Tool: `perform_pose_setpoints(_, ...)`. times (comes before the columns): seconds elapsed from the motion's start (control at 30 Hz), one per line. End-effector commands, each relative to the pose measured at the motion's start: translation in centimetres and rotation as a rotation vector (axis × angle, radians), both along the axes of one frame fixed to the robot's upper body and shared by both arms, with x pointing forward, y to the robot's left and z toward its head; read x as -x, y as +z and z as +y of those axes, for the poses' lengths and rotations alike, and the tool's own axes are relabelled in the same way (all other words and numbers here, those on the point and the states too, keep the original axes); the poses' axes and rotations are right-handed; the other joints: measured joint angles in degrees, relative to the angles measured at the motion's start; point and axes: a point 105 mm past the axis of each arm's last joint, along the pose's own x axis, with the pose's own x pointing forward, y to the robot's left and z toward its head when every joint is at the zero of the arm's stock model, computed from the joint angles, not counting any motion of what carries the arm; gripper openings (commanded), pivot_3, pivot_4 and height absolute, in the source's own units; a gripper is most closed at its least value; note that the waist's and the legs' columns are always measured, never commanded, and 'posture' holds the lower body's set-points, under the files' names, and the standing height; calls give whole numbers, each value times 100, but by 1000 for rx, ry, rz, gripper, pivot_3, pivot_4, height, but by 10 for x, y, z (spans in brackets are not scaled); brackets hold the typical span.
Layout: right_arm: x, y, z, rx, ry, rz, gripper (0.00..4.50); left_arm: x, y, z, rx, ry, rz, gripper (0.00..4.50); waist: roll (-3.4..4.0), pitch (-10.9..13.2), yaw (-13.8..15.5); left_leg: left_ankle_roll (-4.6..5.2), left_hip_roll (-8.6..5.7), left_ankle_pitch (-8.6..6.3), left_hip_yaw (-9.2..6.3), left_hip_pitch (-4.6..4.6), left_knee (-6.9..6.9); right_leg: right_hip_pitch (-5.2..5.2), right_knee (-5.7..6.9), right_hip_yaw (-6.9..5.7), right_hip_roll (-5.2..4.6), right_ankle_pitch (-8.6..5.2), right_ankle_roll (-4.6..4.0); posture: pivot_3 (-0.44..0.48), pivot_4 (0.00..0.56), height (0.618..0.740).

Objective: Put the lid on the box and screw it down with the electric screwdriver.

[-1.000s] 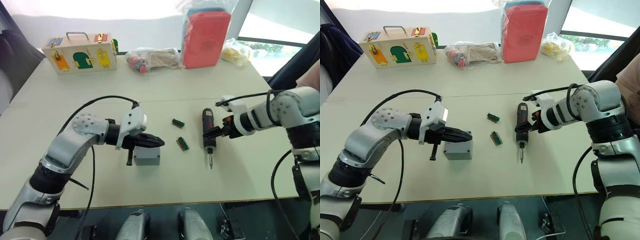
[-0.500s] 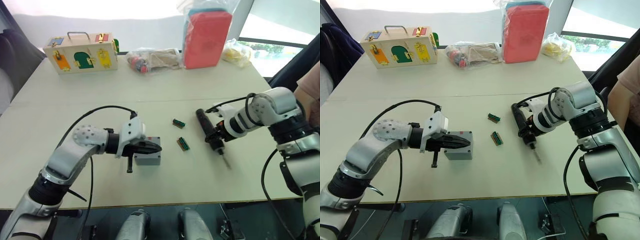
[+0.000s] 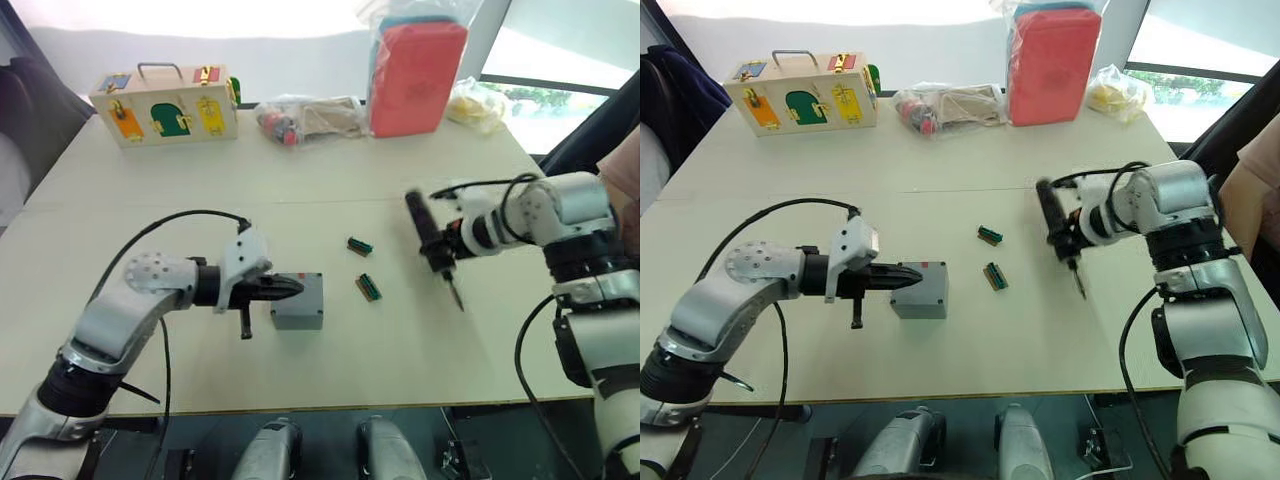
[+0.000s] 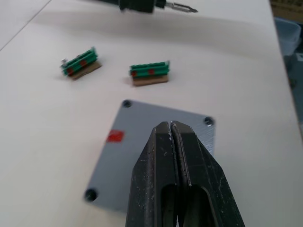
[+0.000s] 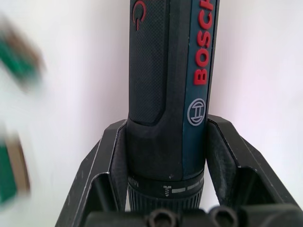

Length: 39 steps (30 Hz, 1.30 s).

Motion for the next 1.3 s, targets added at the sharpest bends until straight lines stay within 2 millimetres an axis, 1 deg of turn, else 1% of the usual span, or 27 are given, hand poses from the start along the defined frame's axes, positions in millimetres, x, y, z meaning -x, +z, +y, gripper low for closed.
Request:
perform_pose_setpoints(0.03,16,105,42,-326,228,-512,1808,-4,11,8,56,21,8,0,0,1,-26,0,4,0,-1,-1,-1,-2,-1,0,2,0,0,0,150,740)
perform_pose_setpoints(0.07,32,118,55,-448,315,-571,1808,-3,9,6,53,9,26,0,0,1,-50,0,6,0,2,-1,-1,-5,0,3,2,0,0,0,150,740)
perform_pose_setpoints(0.1,48,124,67,-504,403,-612,1808,-2,6,4,44,-5,41,0,0,1,-54,-1,8,0,4,-1,-6,-9,2,10,2,0,1,0,150,740)
perform_pose_setpoints(0.13,61,124,80,-524,482,-634,1808,0,5,3,36,-16,53,0,1,1,-51,0,12,0,2,-1,-9,-11,3,11,4,0,1,0,150,740)
perform_pose_setpoints(0.2,83,114,105,-522,599,-668,1808,1,3,-1,31,-32,67,0,-5,-3,-27,1,15,0,-6,0,-19,-13,7,5,5,0,0,0,150,740)
perform_pose_setpoints(0.27,96,108,122,-576,646,-697,1808,-2,2,-4,33,-29,64,0,-11,-7,2,2,12,-1,-15,2,-23,-9,4,-1,4,0,0,0,150,740)
perform_pose_setpoints(0.33,97,97,140,-567,624,-738,1808,-7,-1,-5,15,-11,45,0,-12,-8,4,7,10,-4,-17,12,-15,7,5,0,2,0,0,0,150,740)
perform_pose_setpoints(0.43,103,80,161,-581,634,-759,1808,-5,-6,-1,-18,-12,53,0,-12,-8,5,7,1,-4,-15,12,-1,6,17,2,3,0,0,0,150,740)
perform_pose_setpoints(0.5,104,69,168,-578,630,-765,1808,-4,-9,2,-35,-6,57,0,-11,-7,-4,-12,2,7,-16,12,0,4,16,0,5,0,0,0,150,740)
perform_pose_setpoints(0.57,103,55,174,-548,635,-777,1808,-2,-17,4,-72,-1,54,0,-11,-7,-14,-17,1,9,-14,12,-4,1,14,1,5,0,0,0,150,740)
perform_pose_setpoints(0.63,96,44,174,-523,625,-791,1808,0,-25,5,-98,3,57,0,-11,-8,-13,-16,1,9,-12,12,-4,1,11,3,5,0,0,0,150,740)
perform_pose_setpoints(0.7,90,38,175,-501,622,-806,1808,-1,-32,7,-116,13,54,0,-11,-8,-10,-15,1,9,-11,14,-1,6,12,3,5,0,0,0,150,740)
perform_pose_setpoints(0.8,86,37,178,-492,618,-828,1808,-1,-37,8,-115,22,53,0,-9,-10,-5,-11,2,7,-13,20,-1,10,15,2,6,0,0,0,150,740)
perform_pose_setpoints(1.0,78,35,177,-478,586,-859,1808,0,-37,7,-100,26,53,0,-10,-10,-2,-15,2,8,-16,22,-4,12,15,1,6,0,0,0,150,740)
perform_pose_setpoints(1.2,78,22,178,-445,604,-830,1808,-1,-36,7,-99,23,53,0,-9,-11,-4,-13,3,8,-16,23,-4,14,15,1,7,0,0,0,150,740)
perform_pose_setpoints(1.3,82,9,178,-413,629,-803,1808,-1,-38,7,-101,18,57,0,-9,-12,-3,-13,3,8,-16,24,-4,15,15,0,7,0,0,0,150,740)
